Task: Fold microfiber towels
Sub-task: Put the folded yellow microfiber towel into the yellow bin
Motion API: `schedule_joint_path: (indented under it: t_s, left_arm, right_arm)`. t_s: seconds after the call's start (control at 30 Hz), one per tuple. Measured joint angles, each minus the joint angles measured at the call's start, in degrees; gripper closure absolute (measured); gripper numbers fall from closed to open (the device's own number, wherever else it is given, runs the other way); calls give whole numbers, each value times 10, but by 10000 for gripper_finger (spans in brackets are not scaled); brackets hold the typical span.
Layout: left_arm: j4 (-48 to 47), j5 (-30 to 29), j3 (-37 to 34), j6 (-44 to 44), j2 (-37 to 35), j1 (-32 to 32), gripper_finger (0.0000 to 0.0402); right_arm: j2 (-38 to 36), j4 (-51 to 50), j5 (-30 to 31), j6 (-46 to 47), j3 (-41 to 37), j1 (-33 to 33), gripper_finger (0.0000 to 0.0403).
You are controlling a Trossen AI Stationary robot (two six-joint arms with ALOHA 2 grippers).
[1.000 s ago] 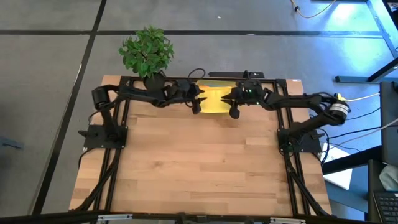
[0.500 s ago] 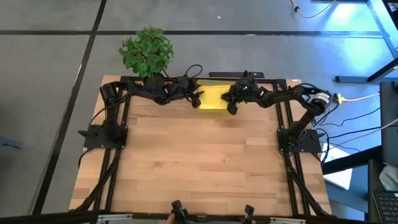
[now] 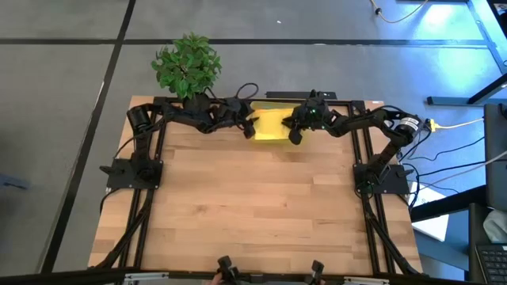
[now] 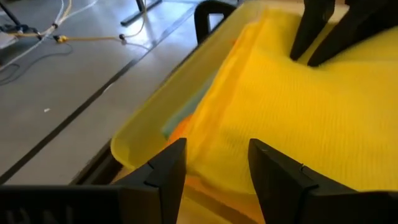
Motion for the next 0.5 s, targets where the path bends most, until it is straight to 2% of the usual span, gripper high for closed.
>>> schedule_joint_path:
  t_s: [0.33,0.5]
  left_arm:
    - [-7,9,2,6,17,-4,239]
    - [-16,8,0,21,-6,-4,239]
  right_arm:
    - [-2,-34,-9,1,1,0,331]
    - [-21,-38,-12,-2,1,0,331]
